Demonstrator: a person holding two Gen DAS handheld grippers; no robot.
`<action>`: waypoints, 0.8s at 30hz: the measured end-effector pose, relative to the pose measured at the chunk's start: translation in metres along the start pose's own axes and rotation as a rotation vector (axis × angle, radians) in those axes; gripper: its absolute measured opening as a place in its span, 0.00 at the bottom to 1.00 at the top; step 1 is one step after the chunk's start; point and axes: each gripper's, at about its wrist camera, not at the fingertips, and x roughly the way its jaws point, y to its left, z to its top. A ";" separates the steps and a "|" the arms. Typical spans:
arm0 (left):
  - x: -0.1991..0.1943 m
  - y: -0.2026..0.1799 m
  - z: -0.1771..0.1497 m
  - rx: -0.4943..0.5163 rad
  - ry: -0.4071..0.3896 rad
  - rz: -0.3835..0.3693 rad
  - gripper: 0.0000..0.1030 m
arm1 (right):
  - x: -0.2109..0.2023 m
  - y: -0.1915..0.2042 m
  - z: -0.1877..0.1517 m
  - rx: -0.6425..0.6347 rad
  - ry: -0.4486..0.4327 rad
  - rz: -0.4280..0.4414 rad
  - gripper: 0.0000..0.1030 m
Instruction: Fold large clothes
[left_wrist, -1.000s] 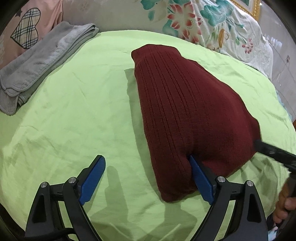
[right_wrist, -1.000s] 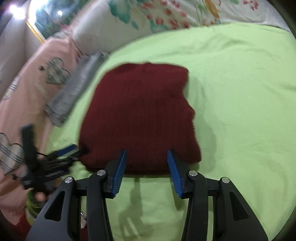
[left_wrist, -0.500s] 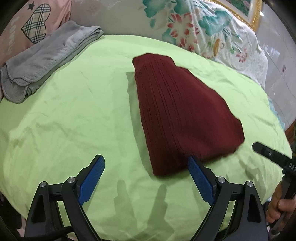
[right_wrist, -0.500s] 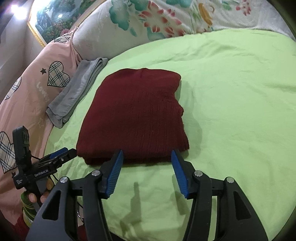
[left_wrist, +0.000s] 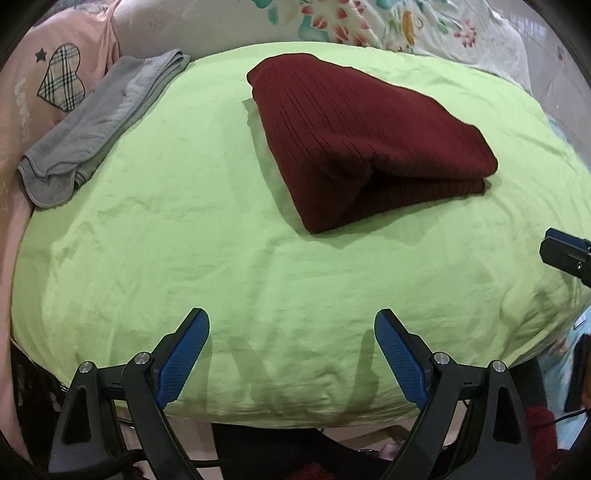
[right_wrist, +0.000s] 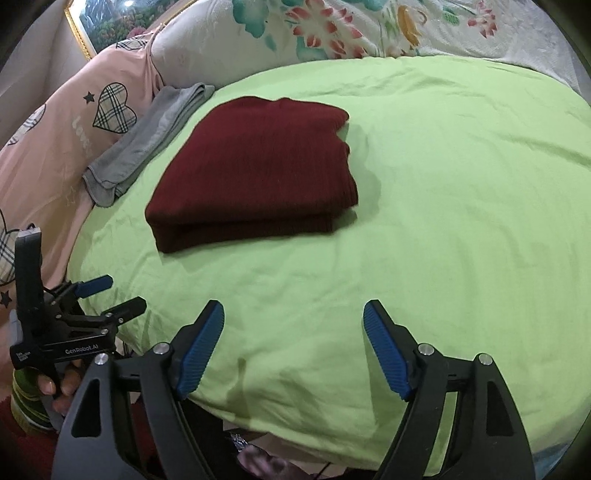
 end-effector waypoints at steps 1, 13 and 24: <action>0.000 -0.001 0.000 0.006 0.001 0.010 0.89 | -0.001 0.000 -0.002 0.001 0.000 -0.002 0.76; -0.041 0.003 0.033 0.031 -0.096 0.080 0.89 | -0.017 0.015 0.027 -0.087 -0.026 -0.012 0.81; -0.056 0.004 0.056 0.012 -0.133 0.067 0.90 | -0.011 0.018 0.043 -0.082 -0.049 0.004 1.00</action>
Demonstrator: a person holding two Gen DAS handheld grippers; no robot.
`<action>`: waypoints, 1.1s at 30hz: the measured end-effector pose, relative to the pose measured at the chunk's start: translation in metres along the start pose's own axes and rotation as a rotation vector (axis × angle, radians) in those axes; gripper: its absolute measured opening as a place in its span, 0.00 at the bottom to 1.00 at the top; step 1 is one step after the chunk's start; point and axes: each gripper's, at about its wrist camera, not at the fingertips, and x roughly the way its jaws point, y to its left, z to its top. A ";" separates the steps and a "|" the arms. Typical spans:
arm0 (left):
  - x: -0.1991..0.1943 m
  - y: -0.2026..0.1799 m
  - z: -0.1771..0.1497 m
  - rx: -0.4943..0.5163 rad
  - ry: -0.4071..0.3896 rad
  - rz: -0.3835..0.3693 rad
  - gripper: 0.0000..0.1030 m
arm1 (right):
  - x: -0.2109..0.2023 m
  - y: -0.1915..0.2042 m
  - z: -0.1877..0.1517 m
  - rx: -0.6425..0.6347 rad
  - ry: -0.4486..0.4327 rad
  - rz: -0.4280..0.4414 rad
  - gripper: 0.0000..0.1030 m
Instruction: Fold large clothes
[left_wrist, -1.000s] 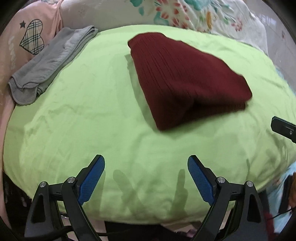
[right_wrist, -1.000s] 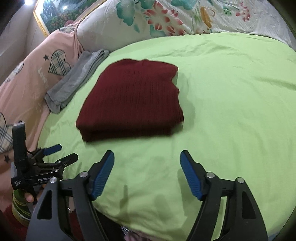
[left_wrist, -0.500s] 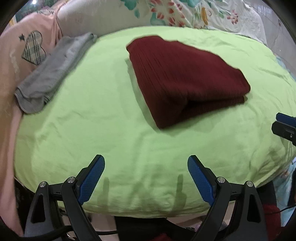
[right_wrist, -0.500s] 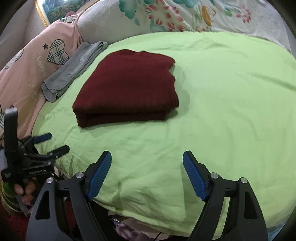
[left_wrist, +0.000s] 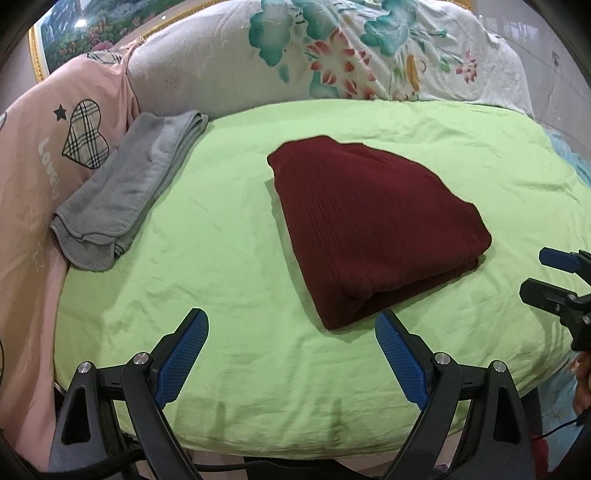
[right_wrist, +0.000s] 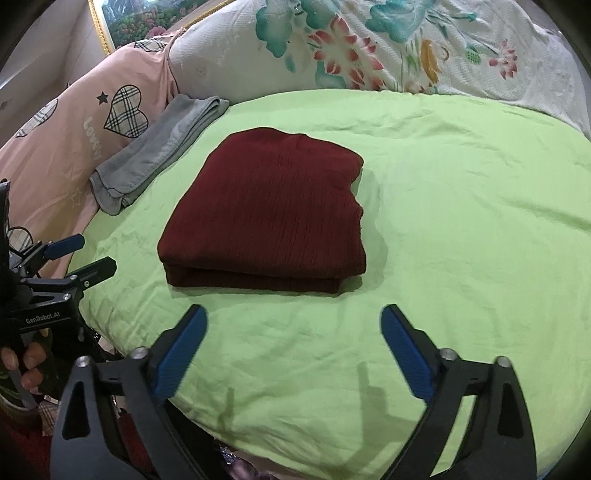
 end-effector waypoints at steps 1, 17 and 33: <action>0.004 0.000 -0.001 -0.005 0.012 -0.006 0.90 | 0.003 0.000 -0.001 0.005 0.003 0.003 1.00; 0.038 0.014 0.001 -0.070 0.075 -0.030 0.90 | 0.027 0.001 0.012 -0.008 0.053 0.012 1.00; 0.037 0.010 0.018 -0.060 0.080 -0.026 0.90 | 0.036 0.017 0.035 -0.083 0.098 0.037 1.00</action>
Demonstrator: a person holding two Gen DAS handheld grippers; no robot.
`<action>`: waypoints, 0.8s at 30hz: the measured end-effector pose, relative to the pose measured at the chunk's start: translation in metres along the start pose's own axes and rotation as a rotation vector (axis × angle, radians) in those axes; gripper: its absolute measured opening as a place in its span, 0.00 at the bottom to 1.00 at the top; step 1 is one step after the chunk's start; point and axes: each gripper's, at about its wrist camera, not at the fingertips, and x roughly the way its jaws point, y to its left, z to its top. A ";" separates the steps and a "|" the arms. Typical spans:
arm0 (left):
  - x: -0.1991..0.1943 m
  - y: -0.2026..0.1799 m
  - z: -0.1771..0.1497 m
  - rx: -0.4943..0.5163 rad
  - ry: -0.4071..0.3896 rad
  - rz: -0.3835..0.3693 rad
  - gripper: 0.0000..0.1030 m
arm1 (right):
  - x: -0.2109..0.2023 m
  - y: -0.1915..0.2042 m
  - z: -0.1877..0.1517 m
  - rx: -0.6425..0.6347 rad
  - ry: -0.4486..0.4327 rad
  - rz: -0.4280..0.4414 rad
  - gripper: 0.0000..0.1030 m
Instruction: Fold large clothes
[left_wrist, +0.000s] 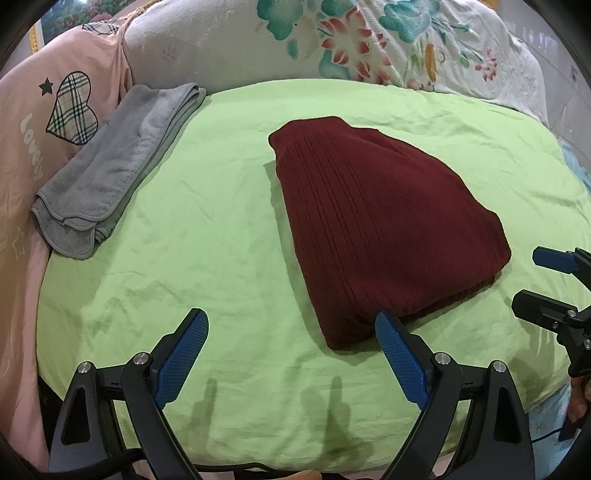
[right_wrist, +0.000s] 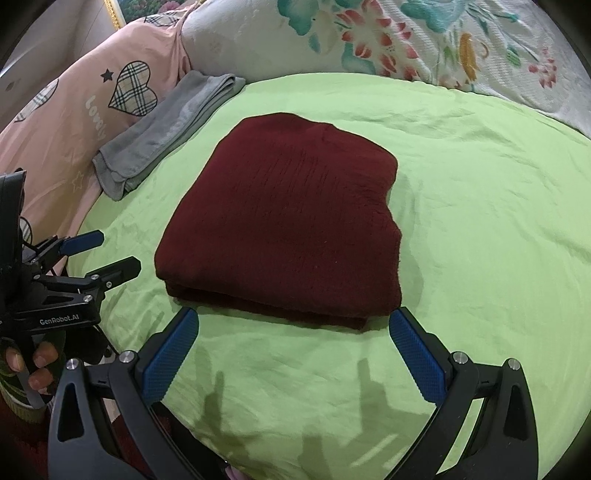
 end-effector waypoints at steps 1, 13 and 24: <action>0.000 0.001 0.000 -0.001 0.001 -0.001 0.90 | 0.000 0.000 0.000 -0.001 0.002 0.000 1.00; 0.003 0.000 0.000 0.005 0.005 -0.007 0.90 | 0.000 -0.004 0.002 0.014 0.007 -0.004 1.00; 0.006 -0.002 0.001 0.011 0.018 -0.008 0.90 | 0.002 -0.003 0.008 0.007 0.012 -0.007 1.00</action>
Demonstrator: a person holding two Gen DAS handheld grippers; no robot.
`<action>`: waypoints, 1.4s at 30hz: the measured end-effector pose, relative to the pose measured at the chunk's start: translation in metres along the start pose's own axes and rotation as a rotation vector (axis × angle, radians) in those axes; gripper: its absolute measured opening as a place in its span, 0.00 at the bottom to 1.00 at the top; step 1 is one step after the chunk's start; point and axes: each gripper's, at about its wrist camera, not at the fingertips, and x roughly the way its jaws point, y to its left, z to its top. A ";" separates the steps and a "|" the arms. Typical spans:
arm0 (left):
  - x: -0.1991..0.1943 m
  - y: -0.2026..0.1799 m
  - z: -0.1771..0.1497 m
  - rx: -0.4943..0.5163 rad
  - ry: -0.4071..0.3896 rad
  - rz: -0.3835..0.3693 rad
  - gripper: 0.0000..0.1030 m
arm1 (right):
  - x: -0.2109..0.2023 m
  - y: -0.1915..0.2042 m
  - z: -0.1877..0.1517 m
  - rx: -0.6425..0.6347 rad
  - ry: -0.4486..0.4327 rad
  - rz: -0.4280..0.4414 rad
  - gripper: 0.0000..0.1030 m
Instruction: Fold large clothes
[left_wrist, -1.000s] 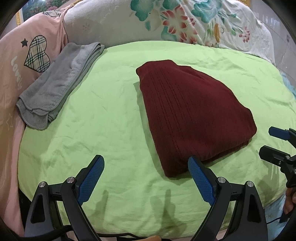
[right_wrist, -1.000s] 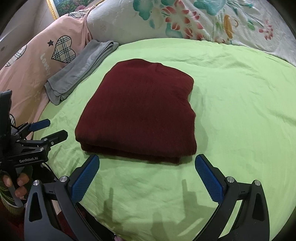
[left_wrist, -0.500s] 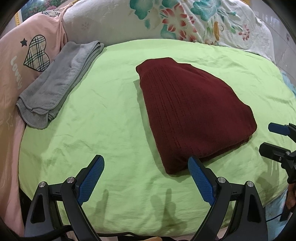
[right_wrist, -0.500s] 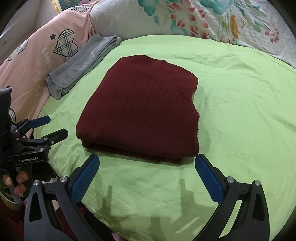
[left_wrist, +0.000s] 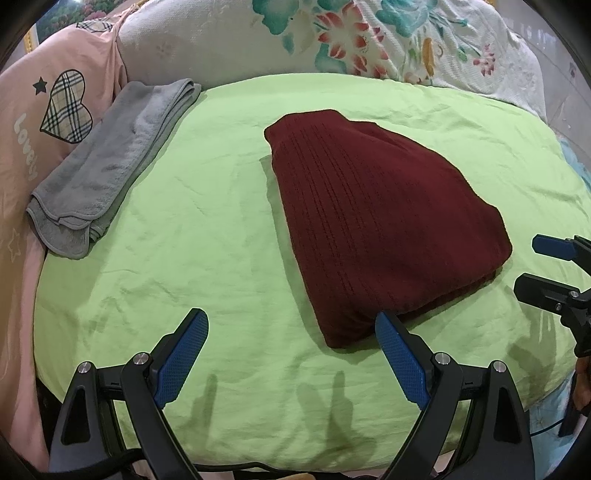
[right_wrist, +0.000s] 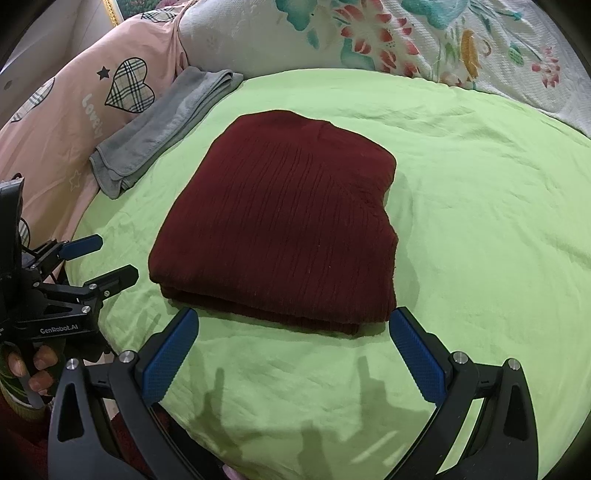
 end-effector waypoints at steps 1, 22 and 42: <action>0.000 0.000 0.000 0.000 0.000 0.001 0.90 | 0.000 0.000 0.000 0.000 0.000 0.001 1.00; -0.002 -0.002 0.001 -0.002 -0.006 0.000 0.90 | 0.002 0.005 0.003 -0.004 -0.002 0.009 1.00; -0.009 -0.003 0.001 -0.003 -0.017 0.001 0.90 | -0.004 0.008 0.006 -0.017 -0.010 0.017 1.00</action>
